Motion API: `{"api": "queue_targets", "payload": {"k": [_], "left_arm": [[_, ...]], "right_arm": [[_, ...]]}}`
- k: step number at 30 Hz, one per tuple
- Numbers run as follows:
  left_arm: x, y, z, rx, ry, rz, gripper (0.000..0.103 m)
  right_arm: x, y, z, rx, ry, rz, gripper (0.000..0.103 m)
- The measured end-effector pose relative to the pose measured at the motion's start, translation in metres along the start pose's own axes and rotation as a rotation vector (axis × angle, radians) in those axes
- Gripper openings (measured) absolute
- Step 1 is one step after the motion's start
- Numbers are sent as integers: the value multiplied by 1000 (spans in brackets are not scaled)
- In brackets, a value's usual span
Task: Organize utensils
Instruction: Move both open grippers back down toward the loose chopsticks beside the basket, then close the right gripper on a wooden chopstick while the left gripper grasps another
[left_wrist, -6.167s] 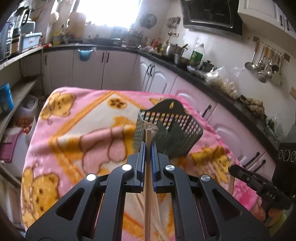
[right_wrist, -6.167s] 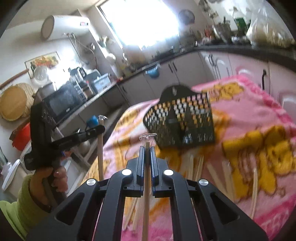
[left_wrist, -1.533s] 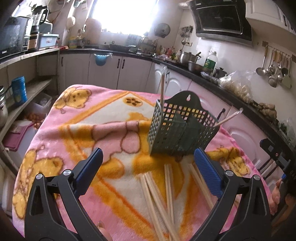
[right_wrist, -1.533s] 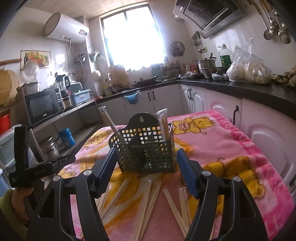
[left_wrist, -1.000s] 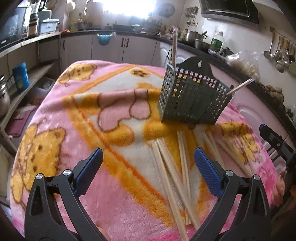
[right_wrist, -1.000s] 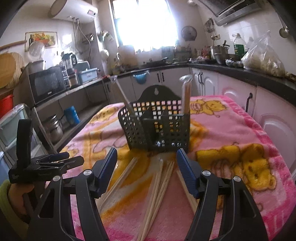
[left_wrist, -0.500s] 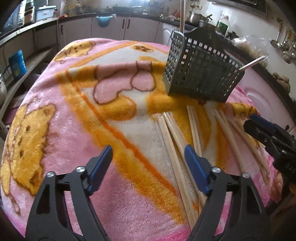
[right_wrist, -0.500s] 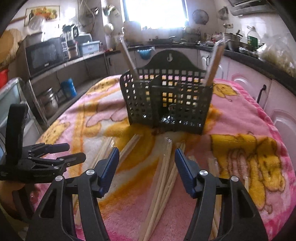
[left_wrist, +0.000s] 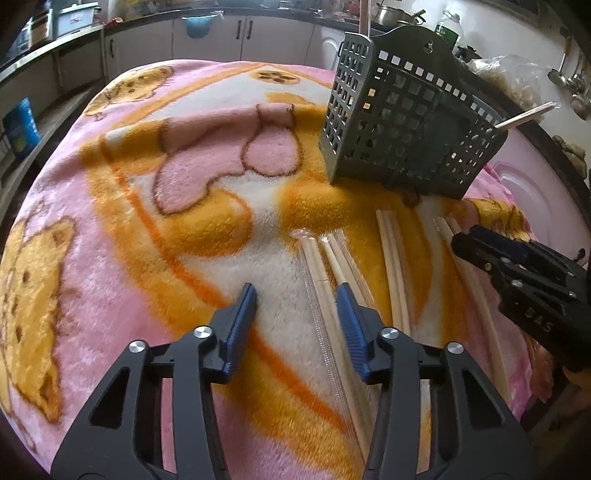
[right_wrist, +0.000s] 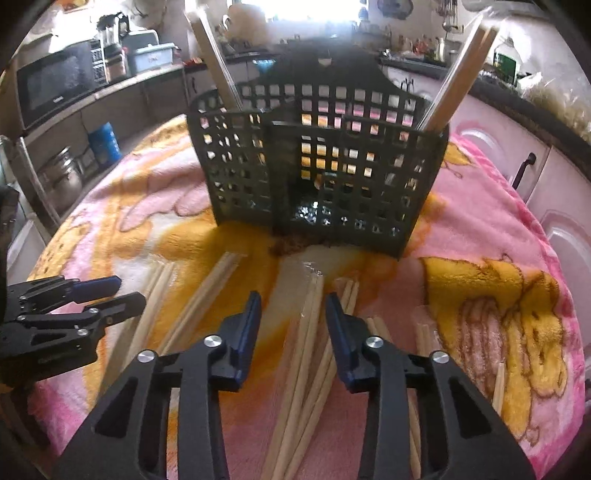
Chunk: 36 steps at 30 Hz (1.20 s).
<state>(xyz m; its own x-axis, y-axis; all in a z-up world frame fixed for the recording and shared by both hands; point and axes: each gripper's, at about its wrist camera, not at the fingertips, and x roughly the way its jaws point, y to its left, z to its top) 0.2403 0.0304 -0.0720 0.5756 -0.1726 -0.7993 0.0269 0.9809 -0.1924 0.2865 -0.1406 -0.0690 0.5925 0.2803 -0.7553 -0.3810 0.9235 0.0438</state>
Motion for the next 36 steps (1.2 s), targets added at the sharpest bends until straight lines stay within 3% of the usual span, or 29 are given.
{"api": "queue_targets", "payload": {"k": [5,10,17,24,28,31,36], "left_arm": [[7,7,10,-17,26,-18,29],[8,20,17,-61,49,-64,16],[13,32,24,-103,98,-129,13],[24,40,40,-134,170,-190,12],[29,41,48,-127,194,-199,4],[28,42,52,-134,183,-207,1],[1,34,54,-114,84,-236,1]], "right_arm": [[18,-1,8,10,54,-11,29],[30,4,17,15,88,-17,28],[35,14,26,-15,113,-13,9],[19,22,26,4,94,90,6],[3,21,27,24,67,155,6],[-8,21,28,35,45,187,6],[-30,11,27,74,-10,250,6]]}}
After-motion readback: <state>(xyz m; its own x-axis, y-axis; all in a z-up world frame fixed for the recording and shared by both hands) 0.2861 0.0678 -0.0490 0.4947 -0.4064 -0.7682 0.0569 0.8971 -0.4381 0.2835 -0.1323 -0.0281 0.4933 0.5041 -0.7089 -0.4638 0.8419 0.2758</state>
